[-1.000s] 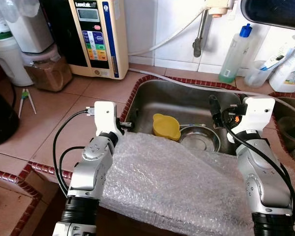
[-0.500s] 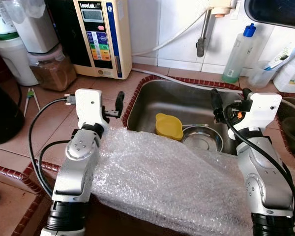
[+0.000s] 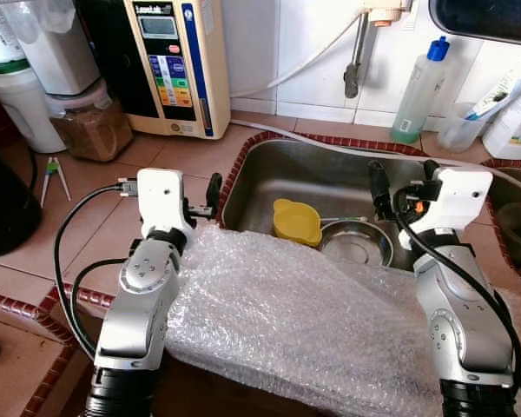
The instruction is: Kitchen organization
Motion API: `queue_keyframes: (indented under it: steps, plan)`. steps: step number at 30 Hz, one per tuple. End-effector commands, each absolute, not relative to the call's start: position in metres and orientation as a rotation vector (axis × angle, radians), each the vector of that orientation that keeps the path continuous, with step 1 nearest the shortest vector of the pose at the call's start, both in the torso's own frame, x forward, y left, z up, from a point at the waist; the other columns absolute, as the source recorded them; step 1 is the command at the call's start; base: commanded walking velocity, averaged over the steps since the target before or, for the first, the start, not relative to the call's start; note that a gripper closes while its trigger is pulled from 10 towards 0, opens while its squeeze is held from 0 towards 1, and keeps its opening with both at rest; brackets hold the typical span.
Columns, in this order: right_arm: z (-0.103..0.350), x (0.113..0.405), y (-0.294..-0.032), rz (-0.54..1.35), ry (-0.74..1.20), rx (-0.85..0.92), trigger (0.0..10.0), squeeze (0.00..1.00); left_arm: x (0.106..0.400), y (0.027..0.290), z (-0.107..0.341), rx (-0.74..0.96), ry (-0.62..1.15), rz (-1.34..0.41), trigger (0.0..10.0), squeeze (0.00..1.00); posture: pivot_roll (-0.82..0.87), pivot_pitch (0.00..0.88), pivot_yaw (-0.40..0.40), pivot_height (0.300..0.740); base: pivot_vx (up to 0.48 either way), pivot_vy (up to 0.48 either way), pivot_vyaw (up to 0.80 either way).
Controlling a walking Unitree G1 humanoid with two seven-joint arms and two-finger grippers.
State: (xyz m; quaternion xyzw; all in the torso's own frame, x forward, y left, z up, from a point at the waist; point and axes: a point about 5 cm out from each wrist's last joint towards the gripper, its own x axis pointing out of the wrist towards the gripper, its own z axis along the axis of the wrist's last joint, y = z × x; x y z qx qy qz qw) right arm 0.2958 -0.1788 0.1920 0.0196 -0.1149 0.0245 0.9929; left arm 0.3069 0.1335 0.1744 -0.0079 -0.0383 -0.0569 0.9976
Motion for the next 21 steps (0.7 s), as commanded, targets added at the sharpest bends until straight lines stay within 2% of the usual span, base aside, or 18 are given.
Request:
queue_keyframes:
  steps: [1, 21]
  plan:
    - [0.1915, 0.2949, -0.1782, 0.044, -0.226, 0.053, 10.0, 0.77, 0.3089, 0.1353, 0.1806, -0.015, -0.087, -0.121, 10.0, 0.00, -0.16, 0.057, 0.090, 0.740, 0.000, 0.000, 0.00]
    - [0.1912, 0.2950, -0.1801, 0.039, -0.223, 0.050, 10.0, 0.77, 0.3129, 0.1323, 0.1805, -0.031, -0.071, -0.136, 10.0, 0.00, -0.17, 0.054, 0.089, 0.740, 0.000, 0.000, 0.00]
